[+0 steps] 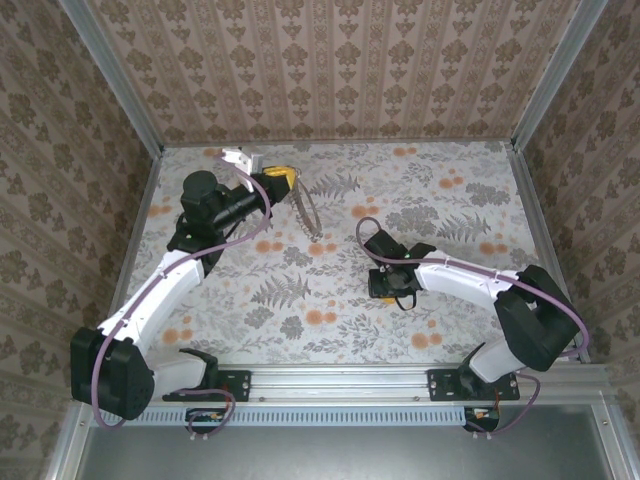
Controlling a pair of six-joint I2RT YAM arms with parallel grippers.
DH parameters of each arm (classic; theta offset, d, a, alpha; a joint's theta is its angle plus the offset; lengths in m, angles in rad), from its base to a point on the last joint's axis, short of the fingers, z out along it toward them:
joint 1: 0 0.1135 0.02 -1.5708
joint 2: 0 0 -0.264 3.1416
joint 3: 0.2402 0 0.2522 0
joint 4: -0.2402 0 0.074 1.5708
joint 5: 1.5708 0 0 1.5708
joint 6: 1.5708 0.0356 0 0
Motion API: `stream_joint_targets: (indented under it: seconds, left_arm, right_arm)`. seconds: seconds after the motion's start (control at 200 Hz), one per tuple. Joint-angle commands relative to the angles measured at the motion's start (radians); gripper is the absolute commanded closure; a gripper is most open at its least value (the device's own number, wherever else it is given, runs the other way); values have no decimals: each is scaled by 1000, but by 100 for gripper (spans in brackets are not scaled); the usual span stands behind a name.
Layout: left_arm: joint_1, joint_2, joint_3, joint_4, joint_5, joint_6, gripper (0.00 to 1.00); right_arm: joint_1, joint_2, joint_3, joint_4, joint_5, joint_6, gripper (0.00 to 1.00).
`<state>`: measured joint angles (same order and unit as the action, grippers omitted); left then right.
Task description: Put the keys on the keyring
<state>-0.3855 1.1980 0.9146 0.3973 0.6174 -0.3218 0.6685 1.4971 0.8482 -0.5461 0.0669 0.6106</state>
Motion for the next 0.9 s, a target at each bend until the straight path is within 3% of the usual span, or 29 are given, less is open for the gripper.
stream_joint_targets:
  seconds: [0.0,0.265,0.44,0.895]
  left_arm:
    - [-1,-2,15,54,19,-9,100]
    - [-2,2,20,54,19,-15,100]
    - [-2,1,24,48,16,-12,100]
    - [-5,20,38,50,19,-18,100]
  right_arm:
    - [3,10,23,31,14,-120,62]
    - [2,107,78,14,32,-225,60]
    - [0,120,78,-30,34,-241,52]
    - [-38,182,66,-27,30,-231,57]
